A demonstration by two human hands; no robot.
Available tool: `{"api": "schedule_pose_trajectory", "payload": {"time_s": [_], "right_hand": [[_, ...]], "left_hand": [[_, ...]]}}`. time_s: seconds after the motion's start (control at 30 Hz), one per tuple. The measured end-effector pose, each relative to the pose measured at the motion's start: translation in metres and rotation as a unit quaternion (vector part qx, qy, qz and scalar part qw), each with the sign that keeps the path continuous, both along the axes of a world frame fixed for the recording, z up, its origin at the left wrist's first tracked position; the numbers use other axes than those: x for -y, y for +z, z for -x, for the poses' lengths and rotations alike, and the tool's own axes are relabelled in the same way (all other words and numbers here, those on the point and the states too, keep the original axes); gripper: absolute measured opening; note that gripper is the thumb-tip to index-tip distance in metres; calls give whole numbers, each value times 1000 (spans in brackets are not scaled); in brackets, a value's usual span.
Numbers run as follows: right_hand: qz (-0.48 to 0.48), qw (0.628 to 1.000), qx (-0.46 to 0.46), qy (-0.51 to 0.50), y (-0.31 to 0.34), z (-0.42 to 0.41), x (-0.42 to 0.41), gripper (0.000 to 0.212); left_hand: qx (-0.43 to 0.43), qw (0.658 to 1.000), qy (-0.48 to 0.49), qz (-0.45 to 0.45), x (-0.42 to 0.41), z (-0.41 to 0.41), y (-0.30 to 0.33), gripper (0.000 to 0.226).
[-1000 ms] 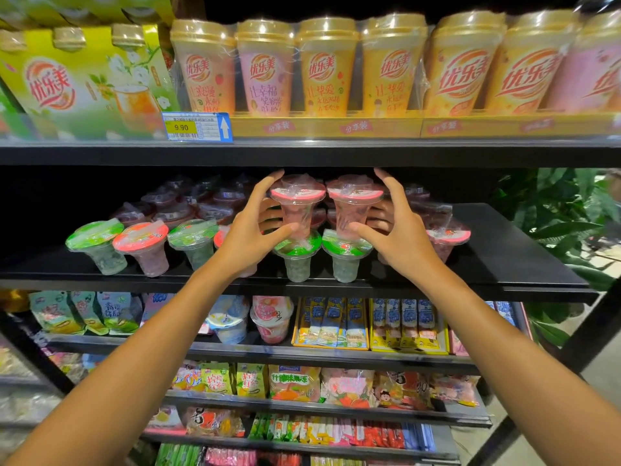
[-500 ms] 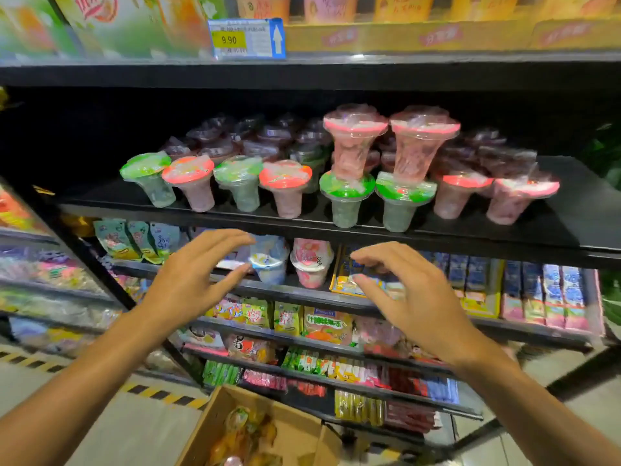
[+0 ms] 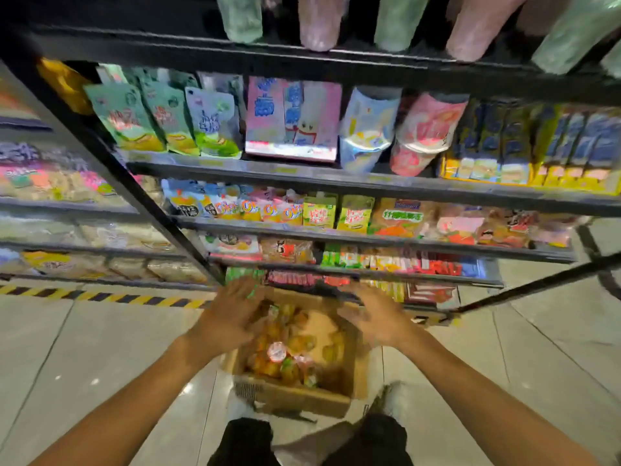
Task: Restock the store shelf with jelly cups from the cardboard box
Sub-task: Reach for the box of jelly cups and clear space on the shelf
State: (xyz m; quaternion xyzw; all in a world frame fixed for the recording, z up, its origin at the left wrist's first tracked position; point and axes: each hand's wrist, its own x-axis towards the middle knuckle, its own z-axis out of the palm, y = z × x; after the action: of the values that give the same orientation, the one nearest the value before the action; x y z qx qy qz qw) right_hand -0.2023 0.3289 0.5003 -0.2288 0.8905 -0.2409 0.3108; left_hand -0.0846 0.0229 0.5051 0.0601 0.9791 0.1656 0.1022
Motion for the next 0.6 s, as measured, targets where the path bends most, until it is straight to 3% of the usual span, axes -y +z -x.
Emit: {"api": "schedule_pose_trajectory", "payload": {"time_s": [0.1,0.3,0.4,0.5,0.6], "right_hand": [[-68,996,54,-23,-41,-43,18,47],[-84,974,160,-135,-127,-101,19,54],[-72,968,184,-158,-178,-119,14,77],[-38,958,195,-205,-255,-138,-4,100],[-14,948,222,-225,-318,-146,-12,72]], "left_hand": [[28,999,-19,-9,30,-25,-45,61],[167,984,-6,-54,43,-44,-141,56],[201,978,-13,-57,35,-49,-187,69],[221,974,0,-42,27,-59,-237,67],[285,958,24,-30,15,-64,-280,68]]}}
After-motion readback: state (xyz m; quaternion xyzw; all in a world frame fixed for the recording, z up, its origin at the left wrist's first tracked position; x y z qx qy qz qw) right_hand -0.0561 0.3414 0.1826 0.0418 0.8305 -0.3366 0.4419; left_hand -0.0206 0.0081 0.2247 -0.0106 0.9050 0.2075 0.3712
